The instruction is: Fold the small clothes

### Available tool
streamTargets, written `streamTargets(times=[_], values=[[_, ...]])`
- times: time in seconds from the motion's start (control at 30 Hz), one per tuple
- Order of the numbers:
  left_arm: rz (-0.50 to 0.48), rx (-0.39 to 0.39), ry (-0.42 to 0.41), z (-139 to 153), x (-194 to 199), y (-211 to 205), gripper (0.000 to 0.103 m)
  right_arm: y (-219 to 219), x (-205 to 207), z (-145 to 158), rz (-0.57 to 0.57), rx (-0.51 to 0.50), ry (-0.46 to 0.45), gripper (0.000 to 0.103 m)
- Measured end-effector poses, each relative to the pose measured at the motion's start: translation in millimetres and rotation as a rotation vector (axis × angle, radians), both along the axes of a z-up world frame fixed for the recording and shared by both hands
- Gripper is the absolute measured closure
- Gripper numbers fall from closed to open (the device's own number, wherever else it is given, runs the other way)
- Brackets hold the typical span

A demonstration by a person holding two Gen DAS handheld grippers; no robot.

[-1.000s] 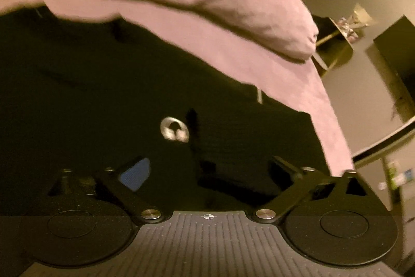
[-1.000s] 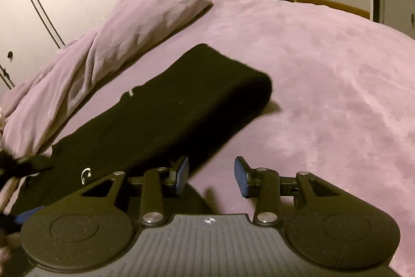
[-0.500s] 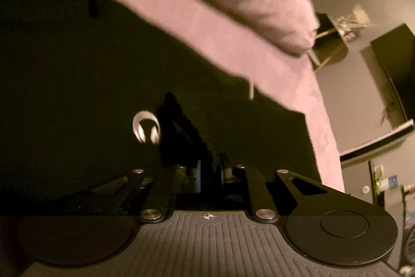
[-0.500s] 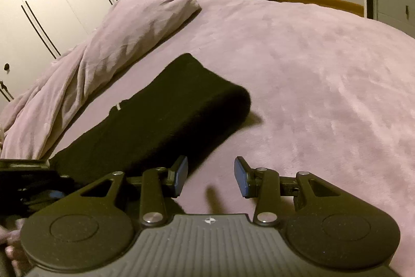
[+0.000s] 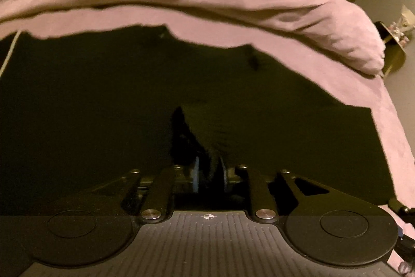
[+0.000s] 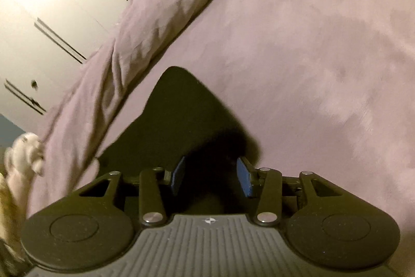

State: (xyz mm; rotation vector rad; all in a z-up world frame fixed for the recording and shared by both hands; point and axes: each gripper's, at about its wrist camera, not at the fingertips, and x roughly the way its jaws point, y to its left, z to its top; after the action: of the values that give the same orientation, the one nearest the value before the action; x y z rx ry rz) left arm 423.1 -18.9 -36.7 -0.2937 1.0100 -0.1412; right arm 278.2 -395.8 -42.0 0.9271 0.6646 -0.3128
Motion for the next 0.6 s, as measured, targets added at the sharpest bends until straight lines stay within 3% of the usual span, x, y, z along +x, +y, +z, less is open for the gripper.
streamTargets(times=[0.17, 0.3, 0.33, 0.4, 0.43, 0.47, 0.5, 0.6], values=[[0.042, -0.122, 0.023, -15, 8, 10, 0.059, -5, 4, 3, -0.038, -0.033, -0.015, 0.059], [0.091, -0.225, 0.053, -27, 20, 7, 0.059, -12, 9, 6, -0.067, -0.005, -0.047, 0.058], [0.097, -0.233, 0.069, -31, 25, 4, 0.061, -13, 12, 5, -0.070, -0.001, -0.041, 0.057], [0.101, -0.201, 0.085, -35, 29, 2, 0.088, -14, 20, 1, -0.074, -0.004, -0.027, 0.057], [0.093, -0.192, 0.085, -34, 32, 1, 0.089, -15, 23, -2, -0.076, -0.005, -0.009, 0.063], [0.088, -0.193, 0.083, -32, 34, 1, 0.091, -17, 26, -6, -0.080, 0.000, 0.010, 0.077], [0.082, -0.191, 0.072, -27, 34, 1, 0.092, -18, 28, -8, -0.079, 0.007, 0.011, 0.083], [0.056, -0.171, -0.007, -8, 31, 4, 0.092, -13, 31, -2, -0.051, -0.039, 0.000, 0.088]])
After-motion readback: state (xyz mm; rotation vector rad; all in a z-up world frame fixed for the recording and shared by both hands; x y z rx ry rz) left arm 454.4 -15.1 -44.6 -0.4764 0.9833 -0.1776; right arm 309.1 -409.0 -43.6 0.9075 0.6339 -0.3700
